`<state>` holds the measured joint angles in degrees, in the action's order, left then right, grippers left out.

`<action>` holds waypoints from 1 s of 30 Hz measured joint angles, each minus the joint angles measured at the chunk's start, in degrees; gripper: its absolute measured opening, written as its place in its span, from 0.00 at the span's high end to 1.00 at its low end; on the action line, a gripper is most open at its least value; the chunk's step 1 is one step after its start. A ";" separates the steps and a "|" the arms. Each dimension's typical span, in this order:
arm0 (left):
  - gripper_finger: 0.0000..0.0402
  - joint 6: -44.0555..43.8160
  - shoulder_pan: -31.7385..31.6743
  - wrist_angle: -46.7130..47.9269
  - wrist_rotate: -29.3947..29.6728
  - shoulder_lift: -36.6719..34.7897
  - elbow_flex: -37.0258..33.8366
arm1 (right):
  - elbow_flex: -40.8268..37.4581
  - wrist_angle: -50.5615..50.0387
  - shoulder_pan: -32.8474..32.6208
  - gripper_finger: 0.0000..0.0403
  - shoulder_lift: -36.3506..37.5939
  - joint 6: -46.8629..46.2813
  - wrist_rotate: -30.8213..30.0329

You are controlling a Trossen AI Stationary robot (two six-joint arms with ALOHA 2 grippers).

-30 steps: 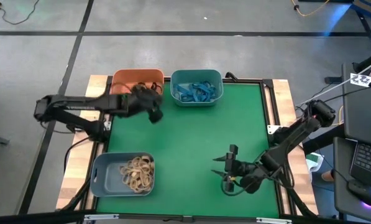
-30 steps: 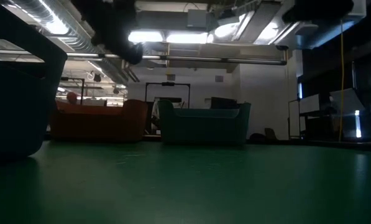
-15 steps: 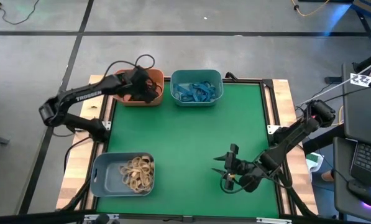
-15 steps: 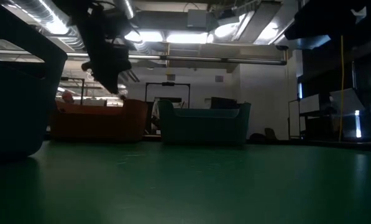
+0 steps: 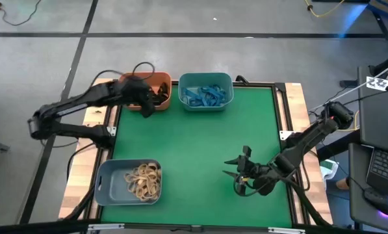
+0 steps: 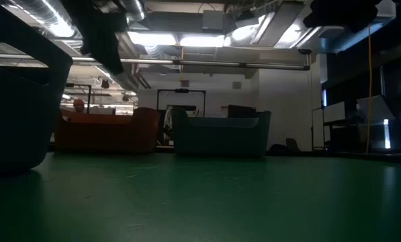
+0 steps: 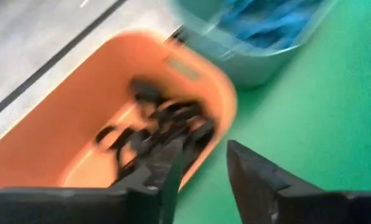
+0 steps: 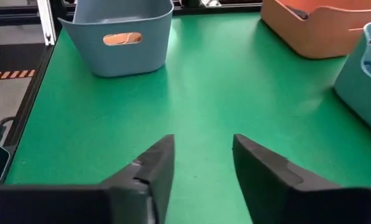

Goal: Sort rubber bands into baskets
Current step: Return to Home Position

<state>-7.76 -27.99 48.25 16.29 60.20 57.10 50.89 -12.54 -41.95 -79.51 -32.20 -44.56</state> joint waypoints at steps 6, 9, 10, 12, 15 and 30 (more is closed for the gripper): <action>0.84 1.55 4.41 -10.87 -8.68 -11.48 -9.20 | 0.00 -1.37 0.90 0.75 3.07 4.29 0.05; 0.90 0.21 5.13 -11.06 -12.30 -14.43 -13.05 | 0.01 -1.44 2.19 0.81 3.26 5.43 2.22; 0.92 -1.55 5.07 -8.49 -12.51 -14.44 -13.59 | 0.00 -1.55 2.43 0.83 3.26 5.47 3.47; 0.95 -4.85 4.81 -2.09 -12.50 -13.17 -13.66 | 0.00 -1.62 2.45 0.85 3.18 5.50 4.81; 0.98 -7.89 4.85 2.38 -14.44 -10.21 -13.09 | 0.02 -2.18 2.28 0.87 2.78 5.61 5.20; 1.00 6.89 4.90 -11.37 -19.71 -5.39 -11.53 | 0.04 -8.50 4.70 0.88 5.70 11.82 5.86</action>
<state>-0.86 -23.09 36.88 -3.43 54.81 45.57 50.94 -21.04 -37.25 -73.80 -20.39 -38.69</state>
